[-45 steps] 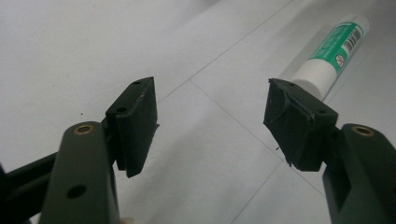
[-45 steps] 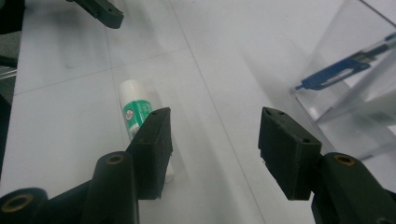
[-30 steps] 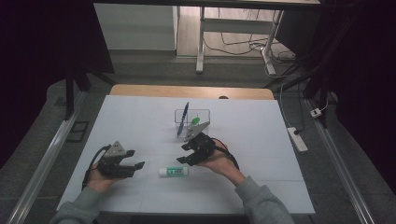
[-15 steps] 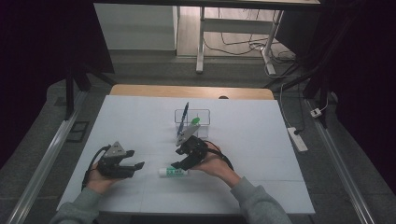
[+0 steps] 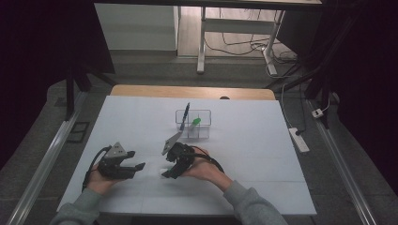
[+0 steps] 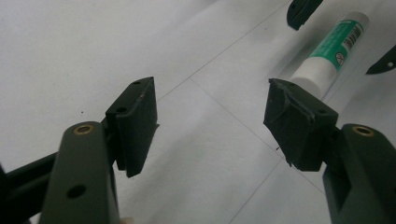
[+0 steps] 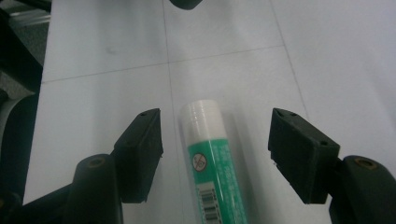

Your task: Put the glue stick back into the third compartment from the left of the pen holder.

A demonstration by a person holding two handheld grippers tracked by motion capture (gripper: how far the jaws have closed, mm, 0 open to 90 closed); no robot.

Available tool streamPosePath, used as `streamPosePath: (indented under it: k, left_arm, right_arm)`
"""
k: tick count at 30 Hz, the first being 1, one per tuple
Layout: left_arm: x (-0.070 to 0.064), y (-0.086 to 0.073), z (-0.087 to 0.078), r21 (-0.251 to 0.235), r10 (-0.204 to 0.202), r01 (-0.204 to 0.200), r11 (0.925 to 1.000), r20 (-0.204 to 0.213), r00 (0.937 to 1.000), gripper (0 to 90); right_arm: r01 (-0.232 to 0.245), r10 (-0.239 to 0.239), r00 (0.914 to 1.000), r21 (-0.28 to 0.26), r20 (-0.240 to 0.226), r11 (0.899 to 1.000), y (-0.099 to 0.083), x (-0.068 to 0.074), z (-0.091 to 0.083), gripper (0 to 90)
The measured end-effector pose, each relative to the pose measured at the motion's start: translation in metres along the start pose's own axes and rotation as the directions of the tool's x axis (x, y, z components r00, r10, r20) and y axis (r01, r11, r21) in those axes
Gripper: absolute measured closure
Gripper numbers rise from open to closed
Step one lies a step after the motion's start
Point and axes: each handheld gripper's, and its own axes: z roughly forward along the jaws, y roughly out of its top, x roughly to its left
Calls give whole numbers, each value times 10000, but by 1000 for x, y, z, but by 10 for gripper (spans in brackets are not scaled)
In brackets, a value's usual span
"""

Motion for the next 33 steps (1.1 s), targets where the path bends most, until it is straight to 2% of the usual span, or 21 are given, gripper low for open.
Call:
streamPosePath:
  k: [9, 11, 14, 16, 18, 19, 22, 25, 26, 27, 33]
  left_arm:
    - [0, 0, 0, -5, 15, -15, 10000, 2, 10000, 343]
    - [-1, 0, 1, 34, 61, -61, 10000, -7, 10000, 343]
    - [-1, 0, 0, -5, 22, -22, 10000, 11, 10000, 342]
    - [0, 0, -1, -16, -2, 2, 10000, 15, 10000, 342]
    - [0, 0, 0, -4, 35, -35, 10000, 10, 10000, 342]
    - [0, 0, 0, -3, 49, -49, 10000, 11, 10000, 342]
    - [0, 0, 0, -9, 52, -52, 10000, 8, 10000, 342]
    - [0, 0, -1, -19, 24, -24, 10000, 2, 10000, 342]
    - [0, 0, -1, -18, 29, -29, 10000, 1, 10000, 342]
    - [0, 0, -1, -15, 50, -50, 10000, 5, 10000, 342]
    - [0, -1, -1, -41, 14, -14, 10000, 4, 10000, 342]
  right_arm:
    - [185, -179, 9998, 532, -118, 9984, 5, 3, 16, 370]
    - [89, -78, 9998, 669, -168, 9977, 6, 5, 19, 390]
    - [287, -274, 9995, 799, -178, 9964, 8, 7, 23, 428]
    - [216, -204, 9997, 1082, -128, 9939, 8, 10, 24, 460]
    - [473, -465, 9989, 1077, -99, 9931, 7, 10, 26, 508]
    - [462, -452, 9989, 1147, -117, 9923, 7, 10, 26, 528]
    - [687, -707, 9974, 1233, 118, 9900, 7, 11, 26, 605]
    - [786, -802, 9967, 1218, 81, 9894, 7, 11, 25, 629]
    - [838, -872, 9960, 1269, 217, 9884, 7, 12, 25, 636]
    - [713, -742, 9971, 1310, 173, 9888, 6, 12, 24, 639]
    - [716, -744, 9970, 1157, 204, 9907, 6, 10, 22, 642]
